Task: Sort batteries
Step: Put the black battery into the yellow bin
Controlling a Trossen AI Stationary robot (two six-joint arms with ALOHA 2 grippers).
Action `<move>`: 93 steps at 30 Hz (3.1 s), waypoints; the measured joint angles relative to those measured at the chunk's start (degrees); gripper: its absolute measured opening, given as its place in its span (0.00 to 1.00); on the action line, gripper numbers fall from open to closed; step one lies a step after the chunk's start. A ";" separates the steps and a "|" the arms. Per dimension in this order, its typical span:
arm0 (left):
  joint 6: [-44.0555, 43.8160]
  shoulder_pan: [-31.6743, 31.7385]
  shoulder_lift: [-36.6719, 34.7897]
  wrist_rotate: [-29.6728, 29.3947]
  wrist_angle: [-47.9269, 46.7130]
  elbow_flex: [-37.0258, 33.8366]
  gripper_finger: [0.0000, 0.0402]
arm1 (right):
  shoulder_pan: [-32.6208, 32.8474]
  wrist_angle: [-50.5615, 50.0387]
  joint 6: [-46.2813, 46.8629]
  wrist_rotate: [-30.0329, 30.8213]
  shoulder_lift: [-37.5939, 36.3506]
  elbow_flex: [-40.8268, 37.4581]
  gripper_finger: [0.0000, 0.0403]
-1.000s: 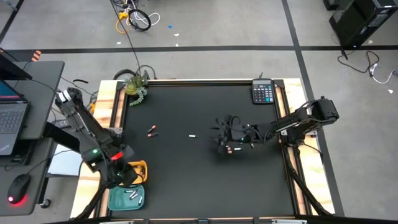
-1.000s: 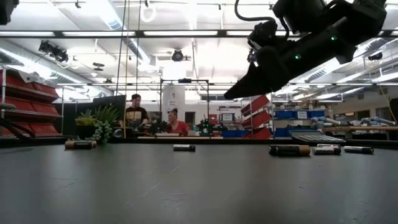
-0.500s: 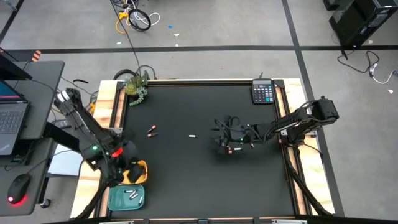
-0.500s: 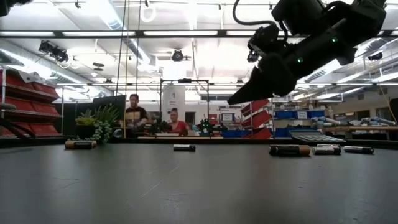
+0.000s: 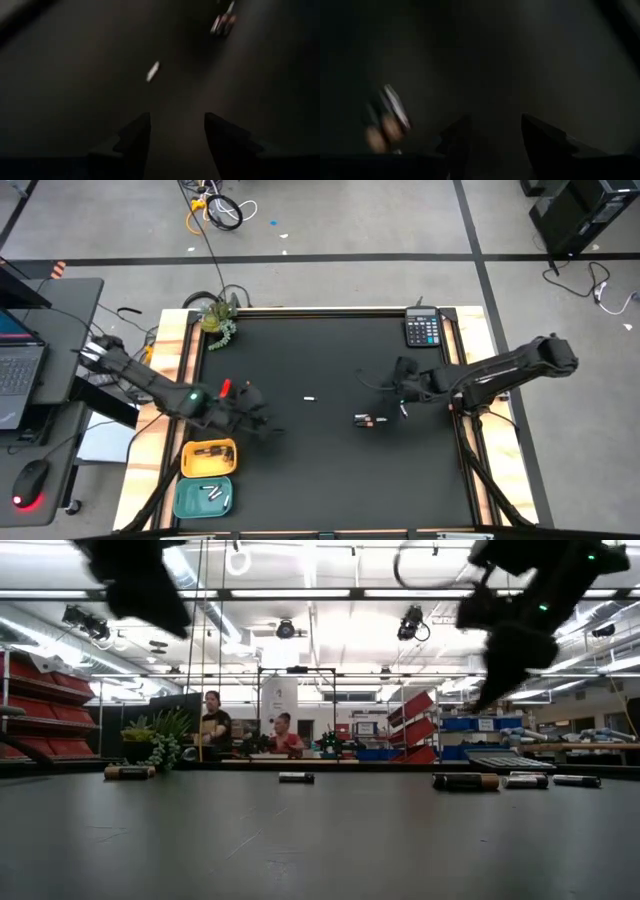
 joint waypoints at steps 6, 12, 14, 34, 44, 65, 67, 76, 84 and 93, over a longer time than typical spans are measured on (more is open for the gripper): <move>18.84 5.95 4.82 -0.47 9.76 0.00 0.49 | -1.46 -21.19 9.76 -10.20 -0.38 0.22 0.46; 30.76 9.71 9.40 -2.11 16.05 -0.02 0.49 | -2.74 -34.20 4.92 -18.74 7.01 1.44 0.46; 32.90 10.49 10.23 -2.96 17.55 -0.02 0.49 | -2.67 -39.31 0.42 -20.02 10.80 1.99 0.47; 36.78 7.08 9.96 -3.32 9.83 -0.02 0.43 | -3.88 -42.20 -12.17 -27.75 28.22 2.78 0.78; 38.31 6.05 9.96 -5.01 8.32 -0.02 0.43 | -4.75 -45.40 -11.20 -26.96 24.33 2.58 0.73; 38.07 2.58 9.96 -5.03 4.47 -0.63 0.43 | -3.66 -46.23 -10.54 -24.88 -1.78 2.07 0.68; 38.15 2.58 9.96 -5.03 4.47 -0.63 0.43 | -2.81 -46.10 -10.54 -24.53 -3.27 1.87 0.68; 38.20 2.58 9.96 -4.96 4.41 -0.63 0.43 | -2.58 -45.89 -9.51 -23.24 -4.03 1.35 0.68; 37.61 2.58 9.96 -4.59 4.46 -0.66 0.43 | -1.56 -44.54 -7.63 -22.39 -0.83 1.35 0.68; 36.41 2.16 9.96 -3.89 3.72 -0.66 0.43 | 1.25 -46.08 0.55 -16.21 6.56 -0.45 0.67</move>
